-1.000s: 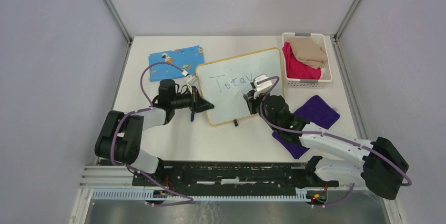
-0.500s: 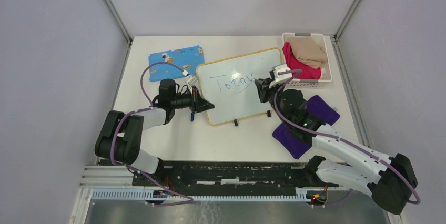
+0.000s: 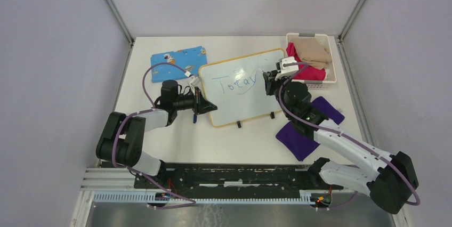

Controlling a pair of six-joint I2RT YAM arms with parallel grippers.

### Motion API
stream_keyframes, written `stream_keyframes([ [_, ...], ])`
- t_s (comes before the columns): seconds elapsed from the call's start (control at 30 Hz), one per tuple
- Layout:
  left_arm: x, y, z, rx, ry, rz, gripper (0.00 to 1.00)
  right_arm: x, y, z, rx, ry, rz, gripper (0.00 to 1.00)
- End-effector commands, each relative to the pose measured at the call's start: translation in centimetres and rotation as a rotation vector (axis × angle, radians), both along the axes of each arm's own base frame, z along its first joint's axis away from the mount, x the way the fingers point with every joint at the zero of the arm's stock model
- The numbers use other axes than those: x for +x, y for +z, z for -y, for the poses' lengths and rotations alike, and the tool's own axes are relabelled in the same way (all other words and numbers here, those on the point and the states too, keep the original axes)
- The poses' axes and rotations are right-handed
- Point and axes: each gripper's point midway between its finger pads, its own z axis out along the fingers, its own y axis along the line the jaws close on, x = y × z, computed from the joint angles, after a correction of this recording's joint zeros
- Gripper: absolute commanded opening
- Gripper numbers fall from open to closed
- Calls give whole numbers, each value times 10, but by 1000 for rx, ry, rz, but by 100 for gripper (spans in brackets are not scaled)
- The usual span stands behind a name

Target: Write a sentence on the whiteboard

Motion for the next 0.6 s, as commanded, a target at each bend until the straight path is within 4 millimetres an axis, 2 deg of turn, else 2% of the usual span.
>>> stream_keyframes([
  [0.0, 9, -10, -4, 82, 35, 61, 17, 9, 34, -3, 52, -6, 68, 0],
  [0.33, 9, -10, -3, 85, 32, 66, 17, 20, 16, -2, 46, -24, 30, 0],
  [0.57, 9, -11, -4, 89, 34, 61, 17, 18, -2, -1, 33, -19, -6, 0],
])
